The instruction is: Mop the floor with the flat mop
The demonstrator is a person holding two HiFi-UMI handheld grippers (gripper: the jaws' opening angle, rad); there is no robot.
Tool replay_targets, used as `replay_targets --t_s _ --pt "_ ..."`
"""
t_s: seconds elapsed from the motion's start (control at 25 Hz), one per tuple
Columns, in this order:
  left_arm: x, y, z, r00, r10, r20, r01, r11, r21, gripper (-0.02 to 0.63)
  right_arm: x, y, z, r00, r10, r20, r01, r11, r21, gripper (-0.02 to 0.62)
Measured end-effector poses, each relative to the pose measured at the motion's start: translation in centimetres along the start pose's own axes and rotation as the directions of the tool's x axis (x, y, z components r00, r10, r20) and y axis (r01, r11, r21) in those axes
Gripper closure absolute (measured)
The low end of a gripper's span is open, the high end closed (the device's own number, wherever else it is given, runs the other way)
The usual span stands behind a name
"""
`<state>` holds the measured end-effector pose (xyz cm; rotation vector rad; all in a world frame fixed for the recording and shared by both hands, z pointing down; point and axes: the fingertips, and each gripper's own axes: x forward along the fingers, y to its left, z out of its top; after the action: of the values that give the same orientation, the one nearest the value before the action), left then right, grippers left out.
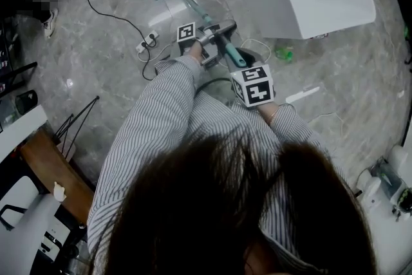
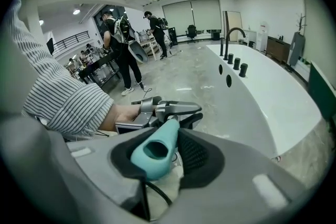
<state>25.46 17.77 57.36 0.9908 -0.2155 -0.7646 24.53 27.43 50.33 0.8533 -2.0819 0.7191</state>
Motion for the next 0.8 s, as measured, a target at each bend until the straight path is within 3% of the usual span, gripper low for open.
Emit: replay_targets --t_s 0.28,0.64,0.8 --pt "-2.2 -0.5 0.9 1.0 -0.007 0.02 0.007 1.0 0.015 0.503 0.5 0.4 0.6 1.0 0.01 0.006 -0.01 1.0 -0.005 0.477" --pt "-3.0 -0.3 2.2 0.999 0.011 0.039 -0.012 0.999 0.033 0.485 1.4 0.5 1.1 1.0 0.023 -0.017 -0.024 0.999 -0.048 0.476" --pt "-2.7 -0.7 2.9 0.998 0.061 0.026 -0.062 0.998 0.021 0.483 2.0 0.2 1.7 1.0 0.021 -0.019 -0.022 1.0 -0.015 0.477"
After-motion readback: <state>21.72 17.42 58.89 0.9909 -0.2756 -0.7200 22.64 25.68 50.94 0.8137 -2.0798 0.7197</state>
